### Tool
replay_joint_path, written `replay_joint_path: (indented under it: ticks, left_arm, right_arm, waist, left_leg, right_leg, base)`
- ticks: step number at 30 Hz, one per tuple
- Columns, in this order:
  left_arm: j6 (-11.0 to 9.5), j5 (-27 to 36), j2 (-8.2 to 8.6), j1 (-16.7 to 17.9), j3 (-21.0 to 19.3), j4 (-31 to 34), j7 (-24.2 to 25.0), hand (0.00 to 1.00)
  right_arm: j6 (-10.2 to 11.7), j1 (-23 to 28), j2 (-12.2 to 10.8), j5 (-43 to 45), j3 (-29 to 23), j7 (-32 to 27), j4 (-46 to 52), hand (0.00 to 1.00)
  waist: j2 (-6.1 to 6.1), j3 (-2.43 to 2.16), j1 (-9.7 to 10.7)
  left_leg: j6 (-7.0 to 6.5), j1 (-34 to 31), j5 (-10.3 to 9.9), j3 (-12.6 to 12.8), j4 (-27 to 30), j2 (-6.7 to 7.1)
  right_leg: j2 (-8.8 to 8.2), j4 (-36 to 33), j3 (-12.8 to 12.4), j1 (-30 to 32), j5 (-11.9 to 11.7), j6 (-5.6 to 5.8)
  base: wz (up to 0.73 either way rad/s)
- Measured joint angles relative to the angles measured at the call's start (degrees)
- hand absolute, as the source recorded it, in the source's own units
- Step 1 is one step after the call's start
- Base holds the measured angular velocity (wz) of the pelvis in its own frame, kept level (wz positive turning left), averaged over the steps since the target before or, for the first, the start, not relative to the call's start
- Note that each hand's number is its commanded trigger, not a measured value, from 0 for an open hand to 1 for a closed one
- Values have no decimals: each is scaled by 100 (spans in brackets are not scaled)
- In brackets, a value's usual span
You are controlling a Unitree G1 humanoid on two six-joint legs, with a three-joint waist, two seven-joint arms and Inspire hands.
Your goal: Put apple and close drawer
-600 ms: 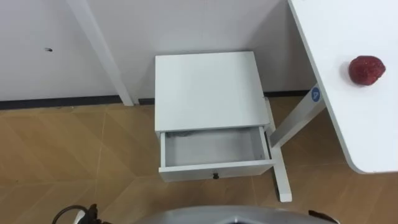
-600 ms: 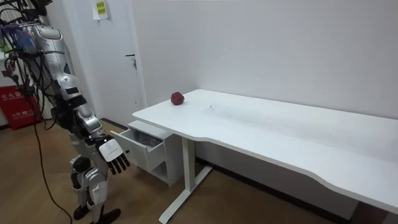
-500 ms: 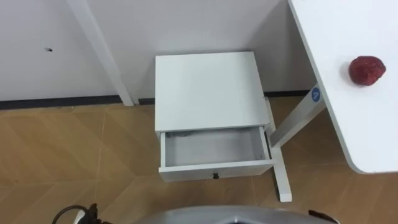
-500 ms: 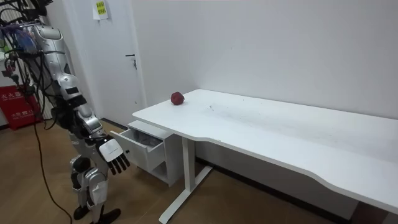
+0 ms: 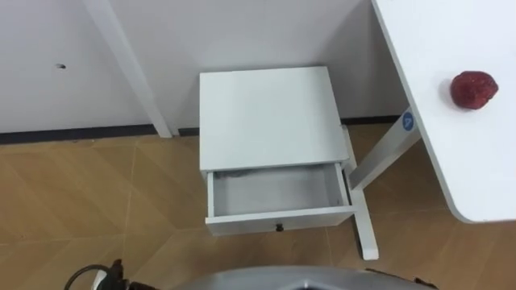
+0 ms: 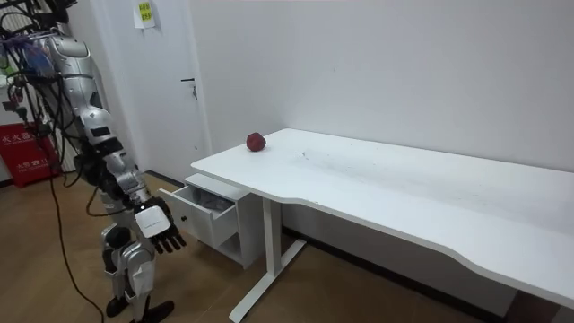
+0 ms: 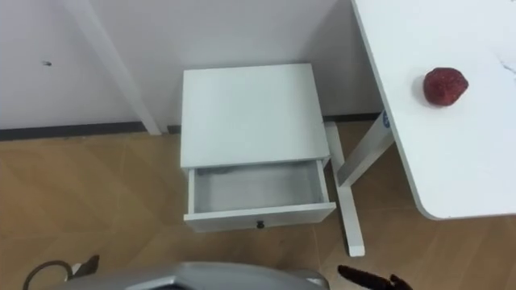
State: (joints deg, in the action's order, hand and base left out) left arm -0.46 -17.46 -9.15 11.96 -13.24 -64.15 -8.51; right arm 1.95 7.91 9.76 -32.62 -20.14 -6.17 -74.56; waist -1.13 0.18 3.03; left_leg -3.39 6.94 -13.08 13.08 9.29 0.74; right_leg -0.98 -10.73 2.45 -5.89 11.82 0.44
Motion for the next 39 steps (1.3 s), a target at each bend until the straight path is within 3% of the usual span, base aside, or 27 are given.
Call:
replay_joint_path:
  ticks: [4,7,14,17,24,29,35,39]
  left_arm:
    - [-43,99,-40,136,-161,-12,-52,0]
    - [-43,83,-52,227,-237,-13,-100,0]
    - [-43,53,-66,222,-258,24,-100,0]
    - [-66,51,-76,229,-258,26,-101,0]
    - [-124,58,-86,296,-257,288,-88,0]
    - [-212,98,-101,337,-258,465,-73,0]
    - [-261,52,-100,330,-256,532,-38,0]
    - [-261,110,-100,321,-230,538,39,0]
  right_arm:
    - [63,70,7,-1788,-899,-249,333,0]
    - [122,89,14,-2622,-1305,-384,538,0]
    - [280,-55,19,-4115,-1935,-924,1039,0]
    - [506,-117,30,-4570,-2017,-1200,1353,0]
    - [862,-199,58,-4795,-2119,-1962,2594,0]
    - [1099,-300,199,-4721,-2180,-2536,3268,0]
    - [1234,-375,396,-4027,-2174,-3116,4651,0]
    - [1263,-628,798,-2859,-1924,-3415,4879,0]
  waist:
    - [-24,-7,200]
    - [-38,-21,348]
    - [-69,-45,446]
    - [-100,-44,456]
    - [-103,-39,463]
    - [-110,-35,471]
    - [-182,-3,452]
    - [-225,12,428]
  left_leg:
    - [5,77,-3,75,-71,0]
    - [5,77,-3,99,-71,-1]
    - [2,50,-5,207,-66,-7]
    - [2,41,-5,207,-56,-8]
    - [-2,-152,-2,210,-8,-10]
    - [-2,-182,-1,209,-7,-7]
    - [-3,-238,2,228,36,-12]
    - [-2,-252,1,182,21,-11]
  right_leg:
    - [13,-5,-71,-7,0,0]
    - [13,-29,-90,11,0,1]
    - [10,-133,-120,99,-4,7]
    - [13,-143,-127,106,-4,8]
    - [15,-195,-152,311,-5,9]
    - [17,-197,-180,360,-4,9]
    - [21,-201,-222,385,-4,9]
    - [21,-180,-186,404,-6,12]
  base:
    - [-12]
    - [-7]
    - [-8]
    - [0]
    - [0]
    - [0]
    - [-3]
    - [5]
